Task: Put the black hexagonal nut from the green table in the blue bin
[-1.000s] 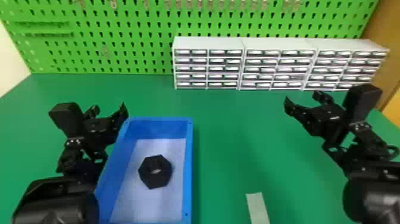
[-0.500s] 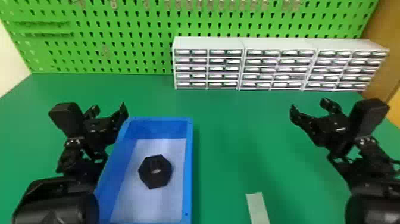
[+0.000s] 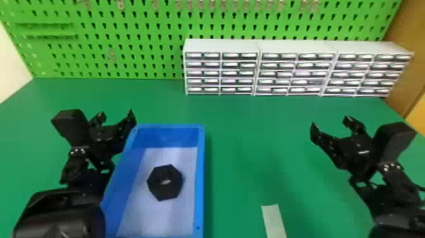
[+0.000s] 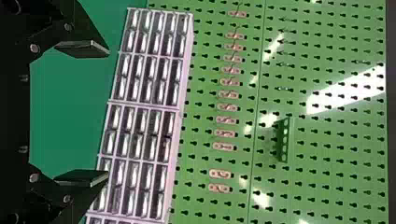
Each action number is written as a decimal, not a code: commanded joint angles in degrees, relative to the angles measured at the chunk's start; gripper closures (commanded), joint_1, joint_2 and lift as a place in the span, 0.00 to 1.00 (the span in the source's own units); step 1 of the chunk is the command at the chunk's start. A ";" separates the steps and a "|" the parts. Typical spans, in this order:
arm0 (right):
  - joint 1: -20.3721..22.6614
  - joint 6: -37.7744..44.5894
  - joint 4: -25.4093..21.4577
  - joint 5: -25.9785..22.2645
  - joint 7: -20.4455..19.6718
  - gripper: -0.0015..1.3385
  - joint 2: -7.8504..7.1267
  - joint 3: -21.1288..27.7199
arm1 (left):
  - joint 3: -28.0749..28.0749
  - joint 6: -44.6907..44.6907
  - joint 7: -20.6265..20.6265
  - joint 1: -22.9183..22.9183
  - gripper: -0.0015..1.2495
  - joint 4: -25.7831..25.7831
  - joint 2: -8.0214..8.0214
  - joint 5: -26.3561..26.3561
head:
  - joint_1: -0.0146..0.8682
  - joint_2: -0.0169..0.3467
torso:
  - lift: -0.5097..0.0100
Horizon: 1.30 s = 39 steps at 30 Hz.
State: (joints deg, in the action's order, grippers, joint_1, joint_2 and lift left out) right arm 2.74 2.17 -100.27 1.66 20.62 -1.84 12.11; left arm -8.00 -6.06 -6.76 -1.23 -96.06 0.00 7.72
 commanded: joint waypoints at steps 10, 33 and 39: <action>2.27 -3.40 -0.28 1.15 -2.96 0.27 1.67 0.01 | 0.09 0.00 0.00 0.09 0.35 0.00 0.15 0.10 | 0.79 0.19 | 0.79; 4.38 -3.40 -0.37 0.62 -7.53 0.27 1.89 0.28 | 0.17 0.00 0.00 -0.09 0.35 0.00 0.15 0.10 | 0.79 0.19 | 0.79; 4.29 -3.49 -0.37 0.62 -7.53 0.27 1.89 0.28 | 0.17 0.00 0.00 -0.09 0.35 0.00 0.15 0.10 | 0.79 0.19 | 0.79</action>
State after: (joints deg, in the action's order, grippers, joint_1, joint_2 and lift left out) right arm 7.13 -1.23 -100.63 2.29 13.09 0.00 12.41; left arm -7.83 -6.06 -6.76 -1.32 -96.06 0.00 7.82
